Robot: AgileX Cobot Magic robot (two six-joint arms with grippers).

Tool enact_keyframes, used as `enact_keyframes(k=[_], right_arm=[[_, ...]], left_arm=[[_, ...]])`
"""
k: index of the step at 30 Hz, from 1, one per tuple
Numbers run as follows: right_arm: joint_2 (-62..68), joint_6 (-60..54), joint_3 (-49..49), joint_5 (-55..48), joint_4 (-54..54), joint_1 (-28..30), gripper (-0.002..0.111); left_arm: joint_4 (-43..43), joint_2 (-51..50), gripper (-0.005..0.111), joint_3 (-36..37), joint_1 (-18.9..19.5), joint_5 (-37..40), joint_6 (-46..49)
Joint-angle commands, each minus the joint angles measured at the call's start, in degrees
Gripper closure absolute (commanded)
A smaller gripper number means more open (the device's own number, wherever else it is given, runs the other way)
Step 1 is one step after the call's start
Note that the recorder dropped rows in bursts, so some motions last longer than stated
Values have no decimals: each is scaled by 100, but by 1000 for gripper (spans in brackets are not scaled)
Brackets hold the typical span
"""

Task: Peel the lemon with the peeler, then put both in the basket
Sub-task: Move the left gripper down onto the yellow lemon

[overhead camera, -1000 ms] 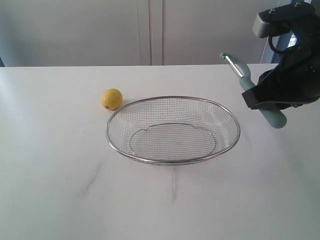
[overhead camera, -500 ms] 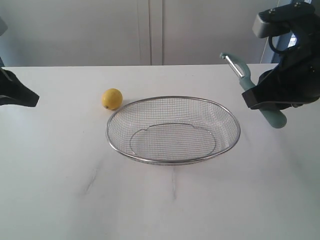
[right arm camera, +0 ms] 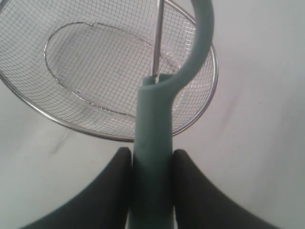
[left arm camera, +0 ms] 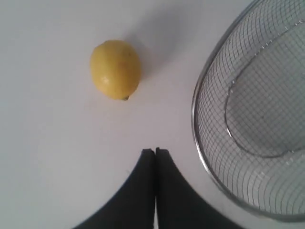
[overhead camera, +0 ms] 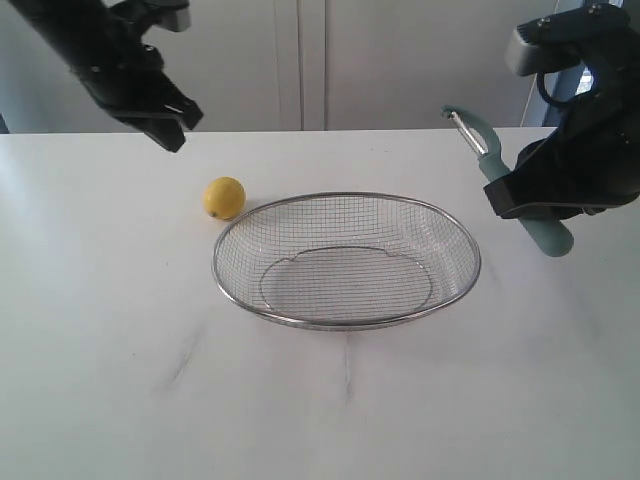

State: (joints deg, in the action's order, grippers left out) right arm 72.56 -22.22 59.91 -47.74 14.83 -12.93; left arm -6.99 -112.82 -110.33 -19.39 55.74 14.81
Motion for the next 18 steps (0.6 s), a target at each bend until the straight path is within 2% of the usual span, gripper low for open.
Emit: enact_keyframes(k=[1,6,8,10,11,14,17,18], right_arm=[[-32,-2,-3,72,32,35,108],[-32,-2,-3,72,32,35,108],[-32,-2,-3,72,32,35,108],[-32,-2,-3,72,32,35,108],[-32,-2,-3,72,32,35,108],[-32,-2,-3,72,32,35,108],[-32,-2,-3,72,32,35,108],[-32,-2,-3,72,32,35,108]], left_arm=[[208,-942,107,-1304,-184,577,-419],[362,-1431,107,-1658,-184,567,-517],[431,-1546,107,-1658,-184,316,-615],[593,-1599,107,-1658,-184,-131,-1133],[699,-1617,103,-1658,-184,-490,-1597],[753,-1694,86,-1658,-184,-785,-1736],[753,-1806,59,-1658,-184,-824,-1736],[753,-1866,45,-1658,-184,-824,-1725]])
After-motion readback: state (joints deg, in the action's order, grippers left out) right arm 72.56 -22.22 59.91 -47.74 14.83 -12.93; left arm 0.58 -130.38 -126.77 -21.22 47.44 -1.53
